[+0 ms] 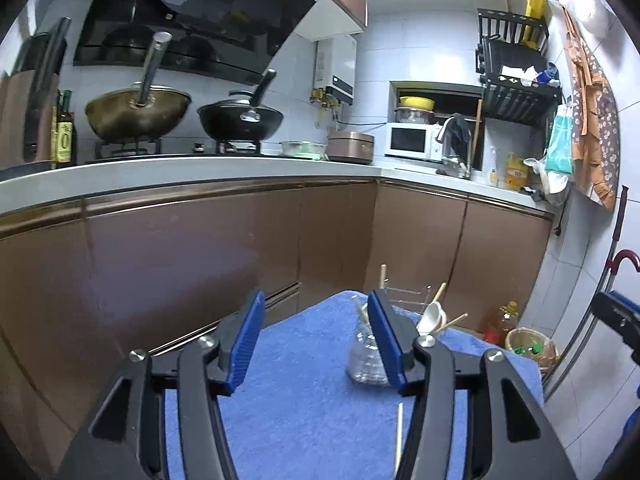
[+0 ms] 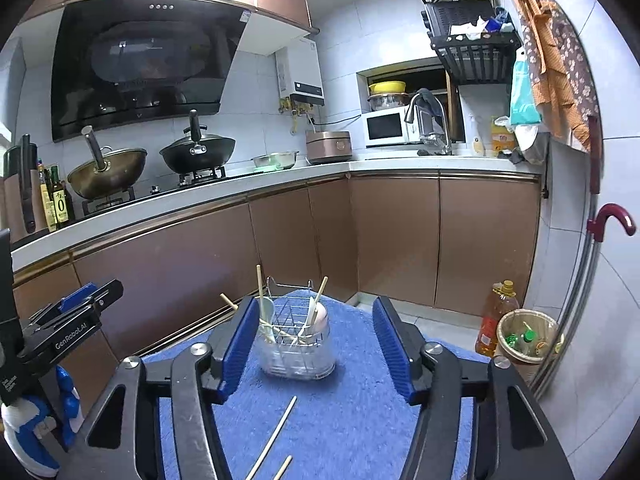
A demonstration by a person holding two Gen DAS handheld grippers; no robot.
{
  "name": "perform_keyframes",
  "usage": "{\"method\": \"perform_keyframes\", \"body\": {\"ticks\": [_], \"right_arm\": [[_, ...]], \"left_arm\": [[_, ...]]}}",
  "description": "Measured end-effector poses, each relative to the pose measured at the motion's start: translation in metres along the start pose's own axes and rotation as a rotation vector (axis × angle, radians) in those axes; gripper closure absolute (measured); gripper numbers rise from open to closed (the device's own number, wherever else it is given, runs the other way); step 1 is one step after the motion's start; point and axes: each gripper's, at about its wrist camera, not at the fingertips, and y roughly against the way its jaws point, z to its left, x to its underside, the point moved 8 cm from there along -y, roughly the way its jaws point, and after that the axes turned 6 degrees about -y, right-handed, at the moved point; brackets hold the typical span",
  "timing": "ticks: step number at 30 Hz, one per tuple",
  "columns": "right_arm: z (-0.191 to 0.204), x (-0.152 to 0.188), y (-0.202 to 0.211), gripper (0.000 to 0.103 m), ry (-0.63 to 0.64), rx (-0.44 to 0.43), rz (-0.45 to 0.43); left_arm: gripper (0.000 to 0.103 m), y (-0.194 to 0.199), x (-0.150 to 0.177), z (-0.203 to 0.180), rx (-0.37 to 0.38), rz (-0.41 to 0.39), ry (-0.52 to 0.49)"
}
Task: Organize utensils
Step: 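Open both tools and withdraw them from the holder over the towel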
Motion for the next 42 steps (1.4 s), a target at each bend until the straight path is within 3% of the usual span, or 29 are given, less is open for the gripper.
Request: {"method": "perform_keyframes", "body": {"ticks": [21, 42], "right_arm": [[0.024, 0.053, 0.033, 0.032, 0.030, 0.043, 0.089], [0.029, 0.055, 0.063, 0.028, 0.027, 0.032, 0.055]], "left_arm": [[0.049, 0.055, 0.043, 0.041, -0.080, 0.088, -0.005], [0.049, 0.091, 0.049, 0.029, -0.088, 0.085, -0.080]]}}
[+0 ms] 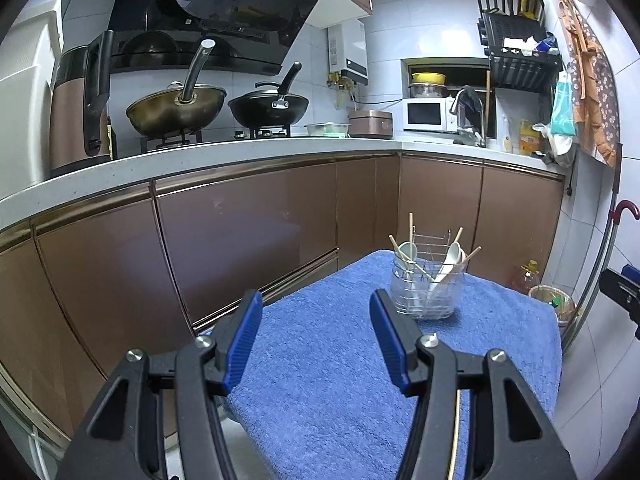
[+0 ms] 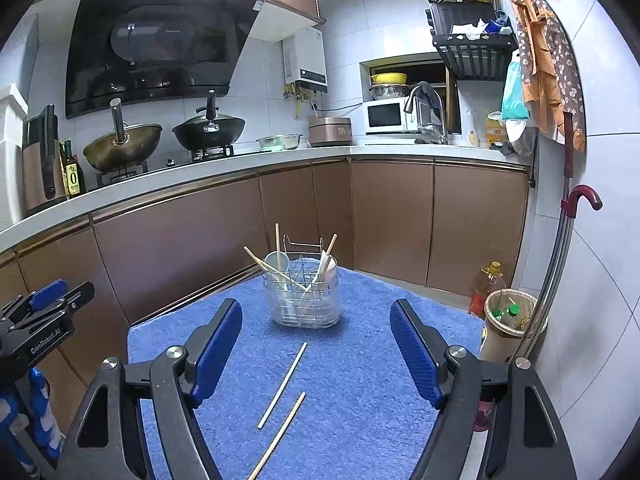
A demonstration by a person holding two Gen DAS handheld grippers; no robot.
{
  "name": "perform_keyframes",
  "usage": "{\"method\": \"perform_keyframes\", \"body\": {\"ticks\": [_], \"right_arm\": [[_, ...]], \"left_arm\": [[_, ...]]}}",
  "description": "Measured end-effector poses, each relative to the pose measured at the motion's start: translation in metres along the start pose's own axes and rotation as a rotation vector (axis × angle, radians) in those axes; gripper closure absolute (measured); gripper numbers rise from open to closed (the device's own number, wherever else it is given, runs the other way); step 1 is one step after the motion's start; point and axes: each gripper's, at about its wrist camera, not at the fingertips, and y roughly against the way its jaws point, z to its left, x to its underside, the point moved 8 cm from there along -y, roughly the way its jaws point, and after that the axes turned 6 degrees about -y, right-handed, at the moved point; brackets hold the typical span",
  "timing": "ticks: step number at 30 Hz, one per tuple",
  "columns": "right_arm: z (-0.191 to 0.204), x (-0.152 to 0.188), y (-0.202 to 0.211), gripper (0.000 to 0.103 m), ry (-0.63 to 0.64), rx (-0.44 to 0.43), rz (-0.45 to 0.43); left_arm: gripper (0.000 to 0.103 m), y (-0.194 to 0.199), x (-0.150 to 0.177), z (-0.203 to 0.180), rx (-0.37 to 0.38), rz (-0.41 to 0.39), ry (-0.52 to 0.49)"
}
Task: Organize utensils
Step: 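Open both tools and withdraw them from the holder over the towel, then close the left tool on a chopstick while the right tool approaches another chopstick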
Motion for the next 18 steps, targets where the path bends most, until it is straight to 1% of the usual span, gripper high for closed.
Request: {"method": "perform_keyframes", "body": {"ticks": [4, 10, 13, 18], "right_arm": [[0.000, 0.002, -0.004, 0.028, -0.004, -0.002, 0.011], [0.001, 0.017, -0.018, 0.028, 0.003, -0.018, 0.071], [0.003, 0.029, -0.030, 0.028, 0.008, -0.031, 0.124], [0.003, 0.052, -0.053, 0.028, 0.014, -0.043, 0.231]], "left_arm": [[0.049, -0.005, 0.003, -0.004, 0.009, 0.012, -0.012], [0.049, -0.022, 0.012, -0.011, 0.037, 0.062, -0.023], [0.049, -0.034, 0.020, -0.016, 0.057, 0.101, -0.024], [0.049, -0.049, 0.032, -0.030, 0.083, 0.143, -0.054]]}}
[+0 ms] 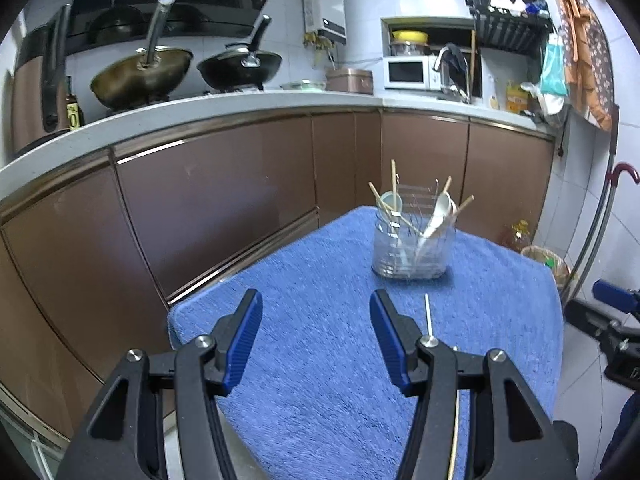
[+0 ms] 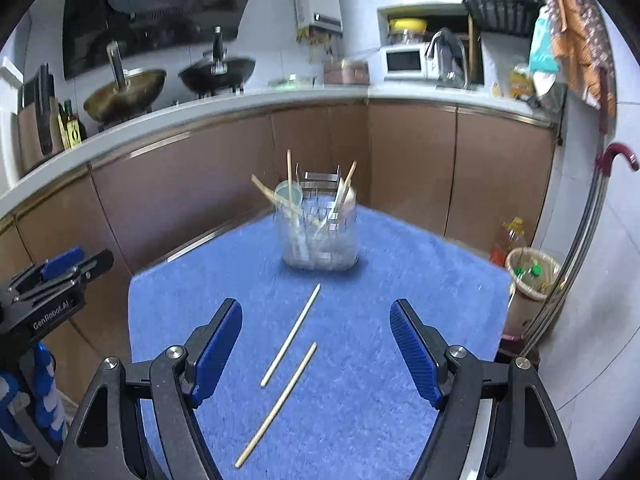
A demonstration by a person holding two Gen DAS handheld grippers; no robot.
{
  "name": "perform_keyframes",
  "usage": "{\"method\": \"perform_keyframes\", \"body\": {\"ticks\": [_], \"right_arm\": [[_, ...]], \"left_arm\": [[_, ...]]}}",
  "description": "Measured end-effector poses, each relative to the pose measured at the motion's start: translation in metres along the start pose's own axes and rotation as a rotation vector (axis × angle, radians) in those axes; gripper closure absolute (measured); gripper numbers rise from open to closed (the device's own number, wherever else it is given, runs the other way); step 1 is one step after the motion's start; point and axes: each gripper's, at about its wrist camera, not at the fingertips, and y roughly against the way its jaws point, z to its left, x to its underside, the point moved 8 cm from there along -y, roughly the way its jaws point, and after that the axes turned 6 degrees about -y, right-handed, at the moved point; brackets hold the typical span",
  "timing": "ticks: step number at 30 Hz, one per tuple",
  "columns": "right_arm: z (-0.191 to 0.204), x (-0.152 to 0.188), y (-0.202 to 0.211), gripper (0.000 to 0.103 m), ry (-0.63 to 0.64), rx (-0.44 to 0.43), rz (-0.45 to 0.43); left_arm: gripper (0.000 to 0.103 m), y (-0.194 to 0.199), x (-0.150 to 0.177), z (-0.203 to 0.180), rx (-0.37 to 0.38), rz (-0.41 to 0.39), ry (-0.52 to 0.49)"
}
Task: Organize utensils
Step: 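Close the left tool on a chopstick while the right tool approaches another chopstick, then close the right tool on the last wooden chopstick while the left lifts its chopstick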
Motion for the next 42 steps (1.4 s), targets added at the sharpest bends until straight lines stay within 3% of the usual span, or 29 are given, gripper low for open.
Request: {"method": "perform_keyframes", "body": {"ticks": [4, 7, 12, 18, 28, 35, 42], "right_arm": [[-0.001, 0.014, -0.023, 0.033, -0.005, -0.021, 0.090], [-0.004, 0.025, -0.039, 0.043, -0.018, -0.040, 0.157], [-0.006, 0.049, -0.069, 0.058, -0.046, -0.088, 0.304], [-0.006, 0.075, -0.106, 0.068, -0.073, -0.114, 0.443], [-0.009, 0.086, -0.147, 0.074, -0.077, -0.104, 0.519], [-0.011, 0.087, -0.164, 0.074, -0.067, -0.080, 0.541], [-0.008, 0.089, -0.181, 0.080, 0.003, -0.029, 0.549]], "left_arm": [[0.049, -0.018, 0.008, -0.011, 0.033, 0.048, -0.015], [0.049, -0.037, 0.015, -0.020, 0.091, 0.103, -0.014], [0.050, -0.081, 0.028, -0.049, 0.272, 0.250, -0.016], [0.050, -0.134, 0.039, -0.105, 0.478, 0.417, -0.064], [0.071, -0.208, 0.055, -0.158, 0.511, 0.618, -0.094], [0.084, -0.236, 0.062, -0.177, 0.509, 0.689, -0.160], [0.093, -0.244, 0.061, -0.179, 0.495, 0.680, -0.208]]}}
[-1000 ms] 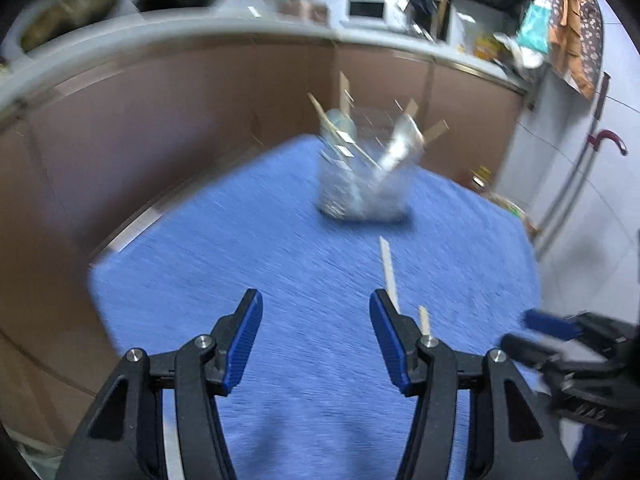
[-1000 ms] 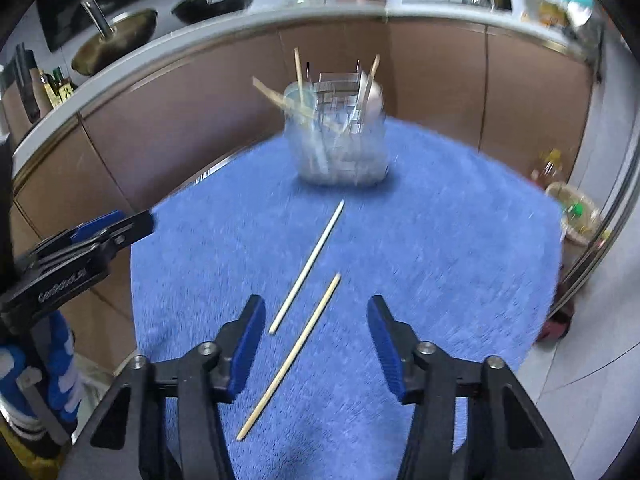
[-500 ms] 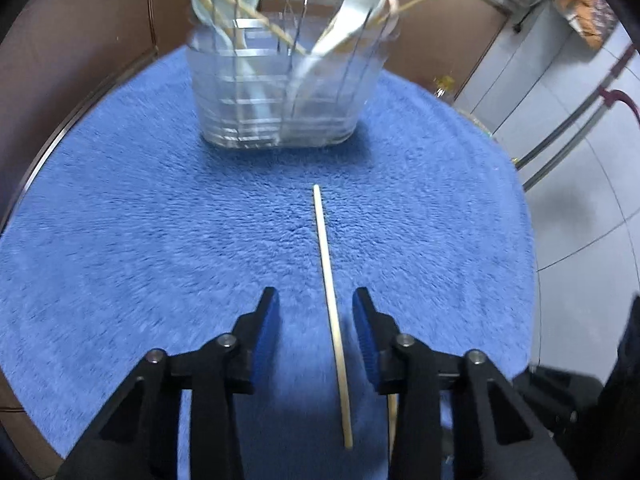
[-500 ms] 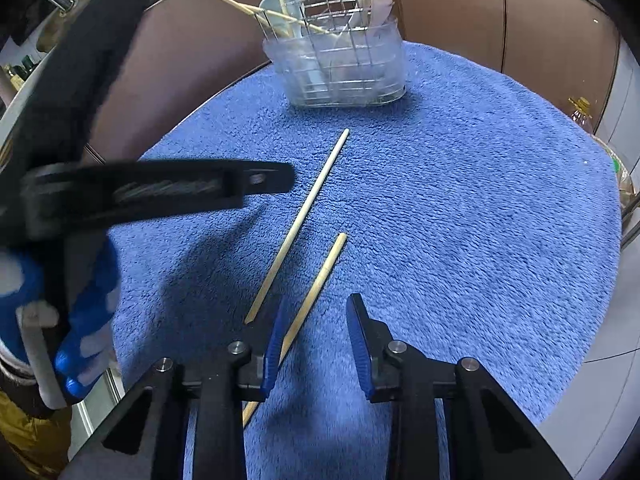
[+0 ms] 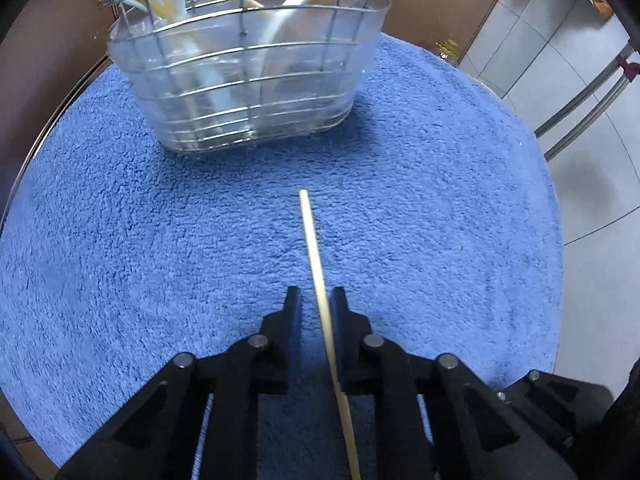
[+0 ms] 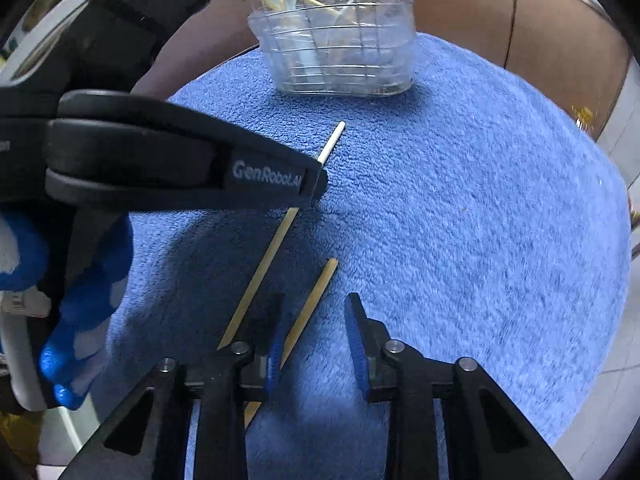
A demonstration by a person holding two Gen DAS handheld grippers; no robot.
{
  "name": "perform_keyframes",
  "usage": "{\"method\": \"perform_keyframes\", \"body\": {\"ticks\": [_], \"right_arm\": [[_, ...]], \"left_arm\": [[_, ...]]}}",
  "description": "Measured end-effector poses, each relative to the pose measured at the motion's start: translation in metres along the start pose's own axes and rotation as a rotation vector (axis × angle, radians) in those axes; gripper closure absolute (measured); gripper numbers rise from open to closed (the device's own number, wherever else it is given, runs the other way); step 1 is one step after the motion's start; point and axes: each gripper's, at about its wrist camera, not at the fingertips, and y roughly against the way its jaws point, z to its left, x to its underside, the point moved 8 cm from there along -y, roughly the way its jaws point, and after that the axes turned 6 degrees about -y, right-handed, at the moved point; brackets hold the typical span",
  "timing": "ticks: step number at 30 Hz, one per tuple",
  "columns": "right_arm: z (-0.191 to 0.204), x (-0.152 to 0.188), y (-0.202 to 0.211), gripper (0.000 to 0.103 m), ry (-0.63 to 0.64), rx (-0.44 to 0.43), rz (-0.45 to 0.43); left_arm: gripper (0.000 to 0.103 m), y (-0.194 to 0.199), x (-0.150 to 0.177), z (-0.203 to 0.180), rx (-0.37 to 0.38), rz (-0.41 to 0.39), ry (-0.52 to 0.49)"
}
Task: Organize utensils
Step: 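Close the right tool on the last wooden chopstick while the left lifts its chopstick, then carry both chopsticks over the holder and lower them into it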
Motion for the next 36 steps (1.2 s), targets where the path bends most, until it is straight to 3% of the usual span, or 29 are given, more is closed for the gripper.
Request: {"method": "perform_keyframes", "body": {"ticks": [5, 10, 15, 18, 22, 27, 36], "right_arm": [[-0.001, 0.000, -0.001, 0.090, 0.040, 0.024, 0.009], [-0.008, -0.002, 0.000, 0.096, 0.036, -0.018, 0.035], [-0.015, -0.003, 0.022, 0.097, 0.005, -0.101, -0.011], [-0.013, -0.004, 0.042, 0.097, 0.003, -0.132, -0.063], [-0.006, -0.011, 0.078, 0.097, 0.021, -0.167, -0.163], [0.003, -0.044, 0.140, 0.097, 0.040, -0.223, -0.347], [0.021, -0.146, 0.229, 0.097, 0.078, -0.285, -0.725]], "left_arm": [[0.099, 0.002, 0.001, 0.009, 0.010, 0.003, -0.009], [0.099, 0.015, 0.016, 0.012, 0.016, -0.026, -0.028], [0.099, 0.049, 0.030, 0.017, 0.055, -0.203, 0.001], [0.099, 0.083, 0.039, 0.024, 0.035, -0.313, 0.021], [0.099, 0.137, 0.043, 0.033, 0.017, -0.466, 0.048], [0.099, 0.206, 0.022, 0.038, -0.003, -0.652, 0.089], [0.099, 0.302, -0.059, 0.070, 0.036, -0.940, 0.202]]}}
